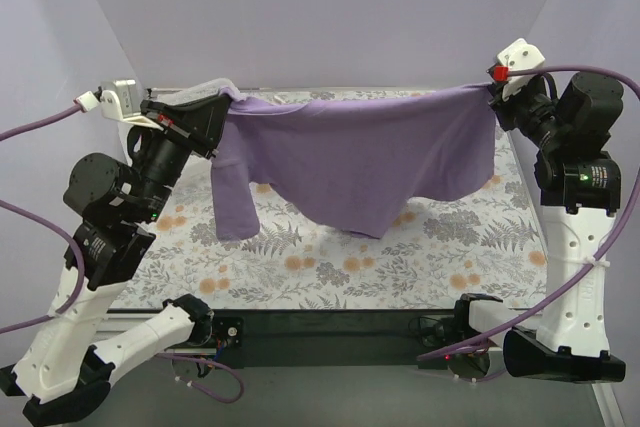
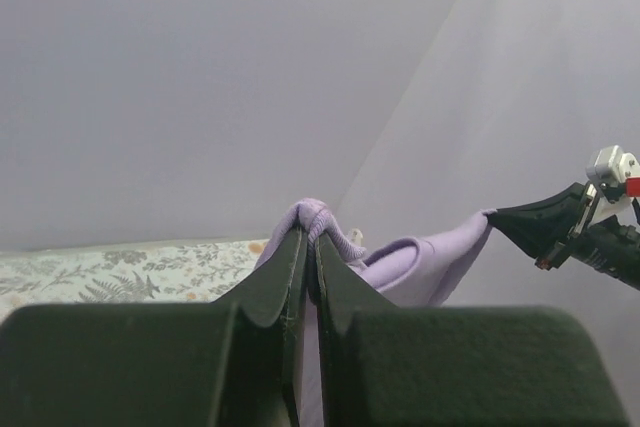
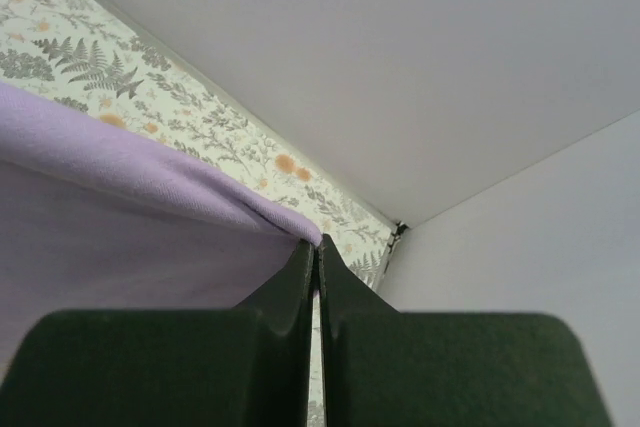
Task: Fold and stack the t-shirts
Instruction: Flatten the tshirt out
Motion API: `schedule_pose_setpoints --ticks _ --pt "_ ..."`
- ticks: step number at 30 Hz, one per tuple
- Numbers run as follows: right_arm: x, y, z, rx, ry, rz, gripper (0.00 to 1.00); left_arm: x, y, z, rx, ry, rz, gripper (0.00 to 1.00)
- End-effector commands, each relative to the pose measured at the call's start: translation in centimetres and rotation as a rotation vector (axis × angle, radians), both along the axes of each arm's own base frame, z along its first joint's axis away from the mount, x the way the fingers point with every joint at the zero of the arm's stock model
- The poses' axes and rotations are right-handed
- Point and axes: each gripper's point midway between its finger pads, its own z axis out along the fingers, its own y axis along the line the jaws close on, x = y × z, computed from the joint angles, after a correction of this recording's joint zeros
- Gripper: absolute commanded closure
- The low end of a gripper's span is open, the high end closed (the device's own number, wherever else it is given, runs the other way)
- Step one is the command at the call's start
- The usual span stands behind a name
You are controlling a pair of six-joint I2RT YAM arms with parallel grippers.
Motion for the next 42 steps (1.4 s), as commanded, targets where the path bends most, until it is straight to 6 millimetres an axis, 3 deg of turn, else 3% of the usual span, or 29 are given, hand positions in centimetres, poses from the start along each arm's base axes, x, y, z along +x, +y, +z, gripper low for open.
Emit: schedule_pose_setpoints --ticks 1,7,11,12,13,14,15,16,17,18,19,20,21,22,25,26,27,28,29,30,34,37,38,40,42 --pt "0.0 -1.1 0.2 0.020 -0.027 -0.058 0.99 0.6 1.6 -2.4 0.014 0.059 0.091 1.00" --pt "0.4 -0.3 -0.6 0.063 0.009 -0.007 0.99 2.2 0.7 -4.8 0.045 0.117 0.101 1.00" --pt "2.5 0.2 -1.0 0.126 0.052 0.014 0.99 5.8 -1.5 -6.2 0.072 0.121 0.121 1.00" --pt "3.0 0.2 -0.6 0.134 0.051 0.013 0.99 7.6 -2.6 -5.9 0.079 0.106 0.129 1.00" --pt "3.0 0.1 1.7 0.141 0.007 0.005 0.99 8.4 -3.4 -5.3 0.080 0.092 0.119 1.00" --pt "4.2 -0.1 1.7 0.145 0.015 -0.005 0.99 10.6 -5.1 -6.4 0.108 0.115 0.111 1.00" --pt "4.4 -0.3 2.8 0.146 -0.007 -0.014 0.99 10.9 -5.5 -3.2 0.075 0.057 0.104 1.00" --pt "4.8 -0.7 3.7 0.150 -0.024 -0.038 0.99 11.6 -6.4 -2.4 0.072 0.044 0.087 1.00" --pt "5.1 -0.9 6.1 0.154 -0.079 -0.046 0.99 12.4 -7.0 -1.7 0.069 0.033 0.082 1.00" --pt "5.4 -1.1 7.3 0.160 -0.106 -0.056 0.99 14.4 -8.4 -2.0 0.078 0.040 0.077 1.00" --pt "5.6 -1.6 8.7 0.176 -0.139 -0.083 0.99 14.3 -8.3 1.8 0.031 -0.021 0.074 1.00" --pt "5.5 -1.8 12.2 0.178 -0.224 -0.089 0.99 14.4 -8.8 3.6 0.013 -0.053 0.053 1.00" --pt "5.5 -2.1 13.7 0.183 -0.258 -0.101 0.99 16.6 -10.3 2.5 0.040 -0.018 0.040 1.00" --pt "5.2 -2.4 15.1 0.189 -0.293 -0.115 0.99 15.6 -10.0 6.5 -0.008 -0.084 0.024 1.00" --pt "4.6 -2.8 16.2 0.177 -0.330 -0.130 0.99 16.0 -10.9 6.9 -0.009 -0.084 -0.007 1.00" --pt "3.0 -2.9 17.0 0.176 -0.363 -0.133 0.99 15.3 -10.5 6.6 -0.009 -0.079 -0.010 1.00" --pt "4.1 -3.0 14.4 0.175 -0.304 -0.142 0.99 15.0 -10.3 6.3 -0.012 -0.089 -0.008 1.00" --pt "2.1 -3.0 15.6 0.172 -0.363 -0.141 0.99 14.5 -9.9 5.9 -0.013 -0.094 -0.006 1.00" --pt "2.0 -3.1 14.7 0.172 -0.357 -0.146 0.99 13.8 -9.4 3.9 0.000 -0.078 -0.005 1.00" --pt "2.5 -3.3 12.9 0.174 -0.326 -0.158 0.99 13.2 -8.9 4.0 -0.020 -0.098 -0.001 1.00" --pt "0.5 -4.0 13.8 0.177 -0.376 -0.194 0.99 11.2 -8.2 1.8 0.003 -0.073 -0.032 1.00" --pt "-1.1 -4.4 14.9 0.173 -0.417 -0.220 0.99 8.6 -8.2 0.5 0.015 -0.050 -0.117 1.00" --pt "-1.6 -4.5 15.3 0.173 -0.430 -0.223 0.99 6.9 -7.4 1.1 0.002 -0.059 -0.132 1.00" --pt "-3.3 -4.2 16.4 0.172 -0.466 -0.215 0.99 4.6 -7.9 0.5 -0.004 -0.046 -0.236 1.00" --pt "-4.8 -3.8 17.9 0.176 -0.503 -0.197 0.99 1.7 -6.7 1.8 -0.048 -0.076 -0.277 1.00"
